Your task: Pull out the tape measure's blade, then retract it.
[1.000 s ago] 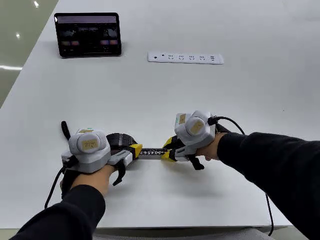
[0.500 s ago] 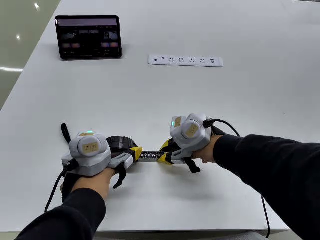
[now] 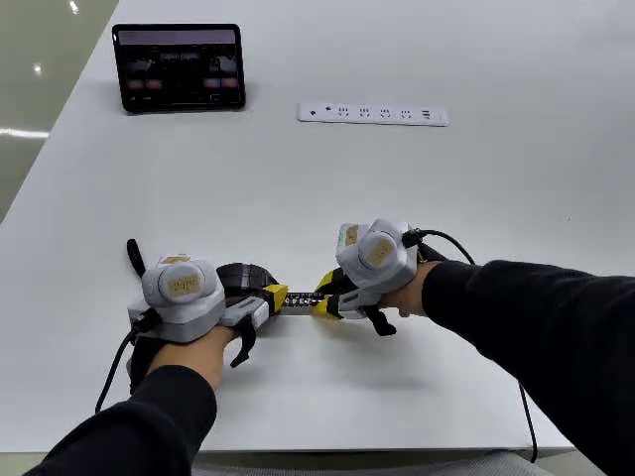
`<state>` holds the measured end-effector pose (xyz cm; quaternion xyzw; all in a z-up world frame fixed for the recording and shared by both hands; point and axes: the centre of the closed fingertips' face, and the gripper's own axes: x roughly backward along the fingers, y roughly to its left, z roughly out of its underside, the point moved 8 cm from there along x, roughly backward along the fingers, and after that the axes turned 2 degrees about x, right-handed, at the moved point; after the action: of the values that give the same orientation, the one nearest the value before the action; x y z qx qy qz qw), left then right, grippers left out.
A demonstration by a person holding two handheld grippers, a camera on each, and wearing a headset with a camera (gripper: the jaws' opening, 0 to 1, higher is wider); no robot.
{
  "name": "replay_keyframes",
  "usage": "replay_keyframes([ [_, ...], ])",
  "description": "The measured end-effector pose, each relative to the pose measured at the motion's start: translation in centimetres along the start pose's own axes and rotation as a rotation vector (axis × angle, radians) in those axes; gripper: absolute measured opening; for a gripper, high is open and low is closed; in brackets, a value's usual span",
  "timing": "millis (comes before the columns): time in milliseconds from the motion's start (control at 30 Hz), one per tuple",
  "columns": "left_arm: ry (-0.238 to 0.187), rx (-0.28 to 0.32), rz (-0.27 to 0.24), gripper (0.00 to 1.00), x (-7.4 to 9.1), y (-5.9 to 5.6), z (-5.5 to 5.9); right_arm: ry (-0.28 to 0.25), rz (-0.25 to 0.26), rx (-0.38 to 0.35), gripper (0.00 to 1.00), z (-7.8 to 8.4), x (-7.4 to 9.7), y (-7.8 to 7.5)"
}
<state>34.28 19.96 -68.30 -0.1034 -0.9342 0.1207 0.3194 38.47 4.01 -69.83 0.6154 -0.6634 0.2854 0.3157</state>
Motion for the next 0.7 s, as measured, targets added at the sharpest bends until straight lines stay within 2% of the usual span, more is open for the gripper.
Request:
replay_keyframes([
  [700,-0.01,0.007,0.005,0.6,0.05,-0.06,0.06,-0.021,0.004,-0.019,0.11,-1.03,-0.67,0.45],
])
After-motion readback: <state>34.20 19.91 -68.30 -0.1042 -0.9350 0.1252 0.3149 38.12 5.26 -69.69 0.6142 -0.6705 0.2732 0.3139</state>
